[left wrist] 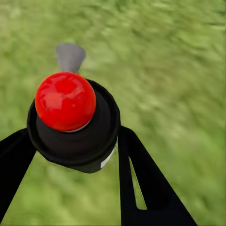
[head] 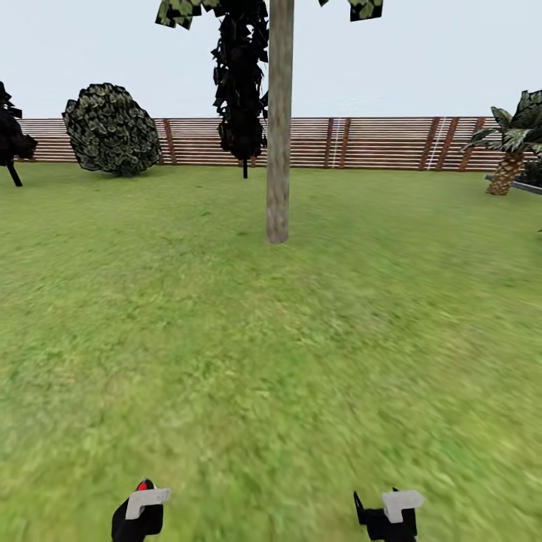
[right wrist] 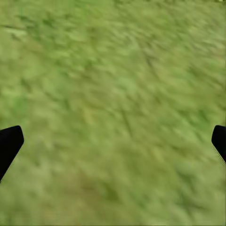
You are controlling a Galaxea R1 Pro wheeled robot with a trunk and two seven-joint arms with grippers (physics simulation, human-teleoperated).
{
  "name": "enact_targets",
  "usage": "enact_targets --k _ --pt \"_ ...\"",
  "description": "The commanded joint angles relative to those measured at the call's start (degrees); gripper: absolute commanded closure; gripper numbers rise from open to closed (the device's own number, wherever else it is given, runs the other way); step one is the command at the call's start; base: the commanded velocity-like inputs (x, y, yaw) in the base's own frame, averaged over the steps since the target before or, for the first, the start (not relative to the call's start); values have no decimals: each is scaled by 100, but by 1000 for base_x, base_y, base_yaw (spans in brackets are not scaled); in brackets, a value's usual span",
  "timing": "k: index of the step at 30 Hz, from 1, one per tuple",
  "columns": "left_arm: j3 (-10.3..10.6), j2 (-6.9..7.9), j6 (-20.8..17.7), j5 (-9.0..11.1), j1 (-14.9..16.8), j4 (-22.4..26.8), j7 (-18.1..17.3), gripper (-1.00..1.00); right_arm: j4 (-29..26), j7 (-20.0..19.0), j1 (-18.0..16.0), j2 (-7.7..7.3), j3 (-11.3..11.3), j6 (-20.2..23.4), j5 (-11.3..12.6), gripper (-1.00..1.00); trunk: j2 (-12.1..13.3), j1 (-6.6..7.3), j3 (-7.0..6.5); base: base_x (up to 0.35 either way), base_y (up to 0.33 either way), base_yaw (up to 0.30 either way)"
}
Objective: In the garden, pick up the pesticide atomizer on the floor and spray pesticide onto both trees until each tree trunk is fully covered.
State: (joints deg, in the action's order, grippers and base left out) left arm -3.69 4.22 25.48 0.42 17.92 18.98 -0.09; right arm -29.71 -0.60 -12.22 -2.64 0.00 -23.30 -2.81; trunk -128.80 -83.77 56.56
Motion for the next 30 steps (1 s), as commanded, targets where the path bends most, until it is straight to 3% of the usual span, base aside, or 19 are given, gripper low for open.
enact_targets --k 1,30 --pt "0 0 0 -1 0 1 1 100 0 -1 0 0 0 0 0 -100 0 0 0 339 0 0" --pt "0 0 -8 -2 1 1 1 100 8 -2 0 0 0 0 -4 -100 0 0 0 339 0 0"
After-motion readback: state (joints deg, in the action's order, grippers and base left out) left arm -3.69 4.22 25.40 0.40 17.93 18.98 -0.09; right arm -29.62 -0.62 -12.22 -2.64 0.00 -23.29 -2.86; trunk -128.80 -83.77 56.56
